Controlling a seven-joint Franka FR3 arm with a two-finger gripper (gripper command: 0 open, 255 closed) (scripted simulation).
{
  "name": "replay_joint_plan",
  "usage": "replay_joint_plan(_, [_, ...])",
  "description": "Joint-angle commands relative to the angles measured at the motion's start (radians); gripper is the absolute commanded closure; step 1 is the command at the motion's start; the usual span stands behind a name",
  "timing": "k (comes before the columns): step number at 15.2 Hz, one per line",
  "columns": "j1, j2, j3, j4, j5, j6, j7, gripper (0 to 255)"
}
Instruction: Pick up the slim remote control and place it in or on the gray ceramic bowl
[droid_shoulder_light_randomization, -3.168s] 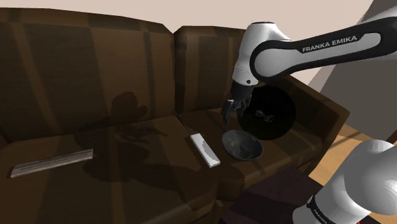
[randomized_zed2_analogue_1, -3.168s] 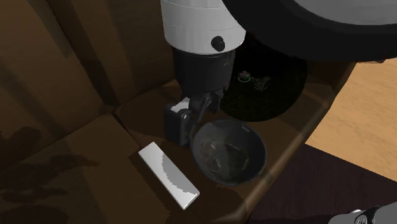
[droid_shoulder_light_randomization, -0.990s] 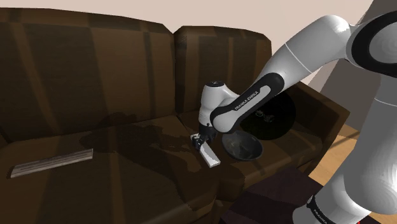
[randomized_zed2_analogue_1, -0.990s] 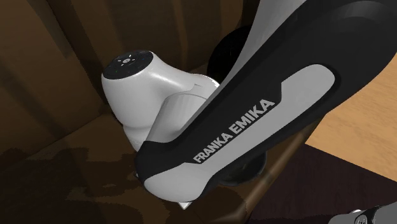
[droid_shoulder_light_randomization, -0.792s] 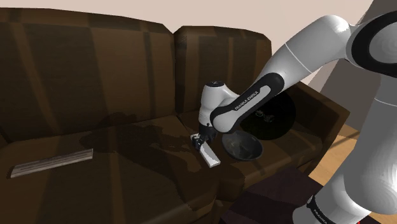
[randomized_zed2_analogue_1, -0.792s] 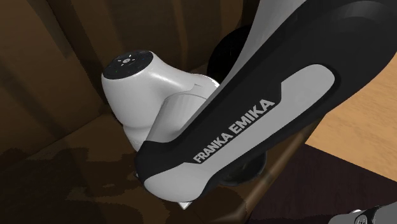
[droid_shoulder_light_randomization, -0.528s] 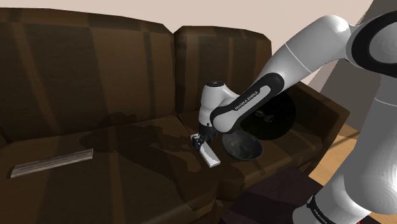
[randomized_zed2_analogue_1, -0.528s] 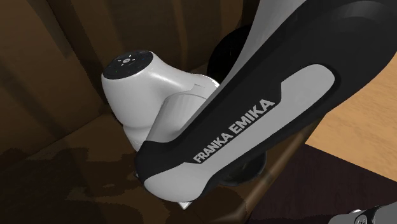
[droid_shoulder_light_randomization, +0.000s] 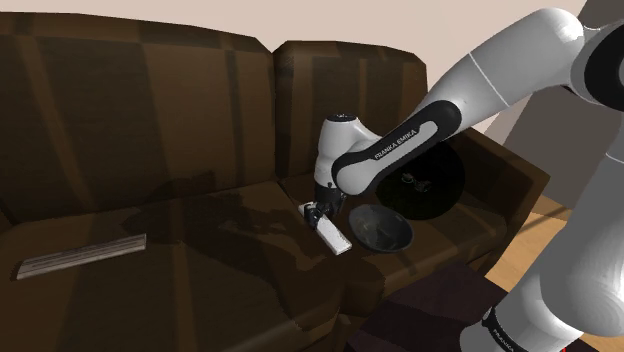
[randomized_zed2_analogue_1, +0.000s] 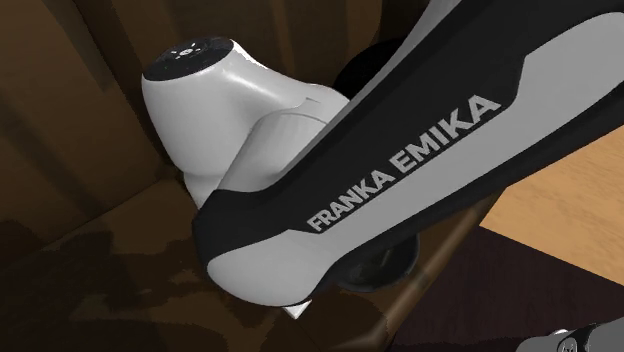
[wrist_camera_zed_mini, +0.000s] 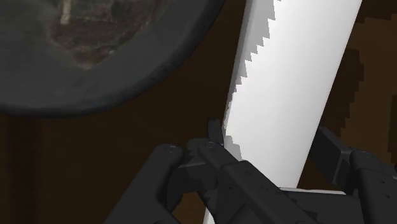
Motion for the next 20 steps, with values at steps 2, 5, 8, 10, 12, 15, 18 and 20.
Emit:
replay_joint_plan(2, [-0.002, -0.031, 0.004, 0.013, 0.018, -0.042, -0.013, 255])
replay_joint_plan(5, [-0.004, -0.063, 0.007, 0.022, 0.034, -0.081, -0.026, 255])
replay_joint_plan(8, [-0.005, -0.093, 0.009, 0.033, 0.048, -0.121, -0.037, 255])
replay_joint_plan(10, [-0.005, -0.112, 0.01, 0.041, 0.057, -0.147, -0.044, 255])
replay_joint_plan(12, [-0.005, -0.13, 0.01, 0.05, 0.065, -0.174, -0.05, 255])
replay_joint_plan(15, [-0.006, -0.156, 0.01, 0.066, 0.076, -0.214, -0.058, 255])
replay_joint_plan(18, [-0.006, -0.18, 0.01, 0.083, 0.085, -0.255, -0.066, 255])
replay_joint_plan(20, [-0.006, -0.195, 0.009, 0.096, 0.09, -0.282, -0.07, 255])
